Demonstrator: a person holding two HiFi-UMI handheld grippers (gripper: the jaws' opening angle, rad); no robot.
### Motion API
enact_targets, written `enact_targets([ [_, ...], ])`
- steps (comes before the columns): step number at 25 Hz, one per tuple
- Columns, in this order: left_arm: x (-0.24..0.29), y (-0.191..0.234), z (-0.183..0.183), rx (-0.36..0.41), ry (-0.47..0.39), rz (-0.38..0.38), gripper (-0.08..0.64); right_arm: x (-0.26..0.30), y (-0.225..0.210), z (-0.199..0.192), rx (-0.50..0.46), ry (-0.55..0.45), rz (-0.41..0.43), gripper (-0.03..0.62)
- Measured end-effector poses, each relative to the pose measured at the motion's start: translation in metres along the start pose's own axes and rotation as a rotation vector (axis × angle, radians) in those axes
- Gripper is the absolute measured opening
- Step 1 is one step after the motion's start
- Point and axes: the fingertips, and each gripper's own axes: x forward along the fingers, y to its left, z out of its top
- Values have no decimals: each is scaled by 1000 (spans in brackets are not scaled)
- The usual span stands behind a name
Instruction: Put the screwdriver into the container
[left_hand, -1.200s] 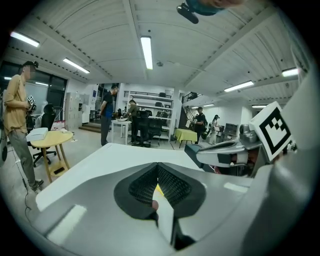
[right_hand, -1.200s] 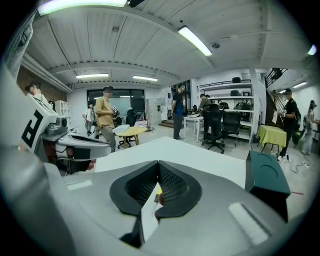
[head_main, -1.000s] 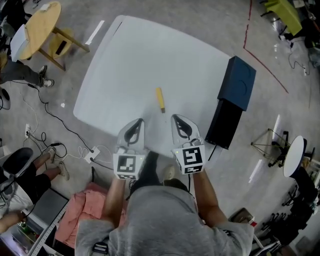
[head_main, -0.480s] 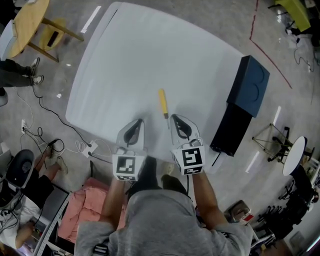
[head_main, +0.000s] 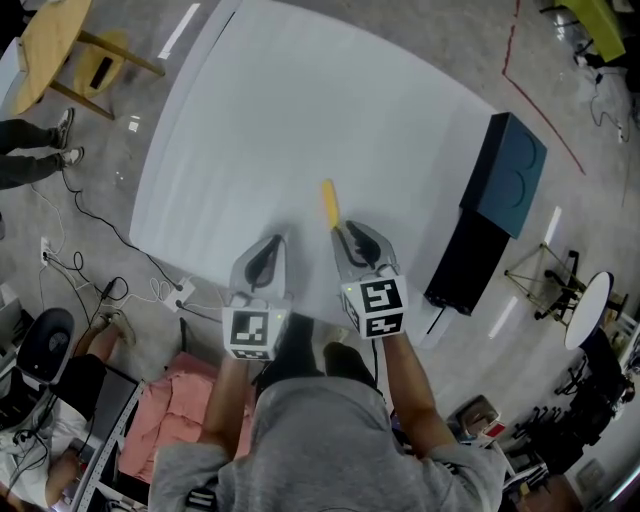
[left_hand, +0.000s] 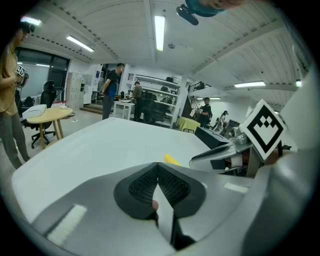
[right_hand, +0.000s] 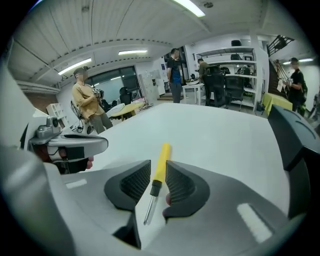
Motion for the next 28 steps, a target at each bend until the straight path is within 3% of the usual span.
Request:
enact_targets([
  [4, 0, 3, 0, -3, 3, -1, 12, 12, 2, -6, 11, 56, 14, 146],
  [9, 3, 7, -3, -8, 12, -4, 12, 26, 4, -13, 6, 106, 6, 152],
  [14, 4, 13, -6, -11, 16, 4, 12, 33, 1, -17, -8, 119, -27, 97],
  [28, 1, 14, -2, -10, 9, 9, 12, 32, 2, -18, 7, 126, -30, 77],
])
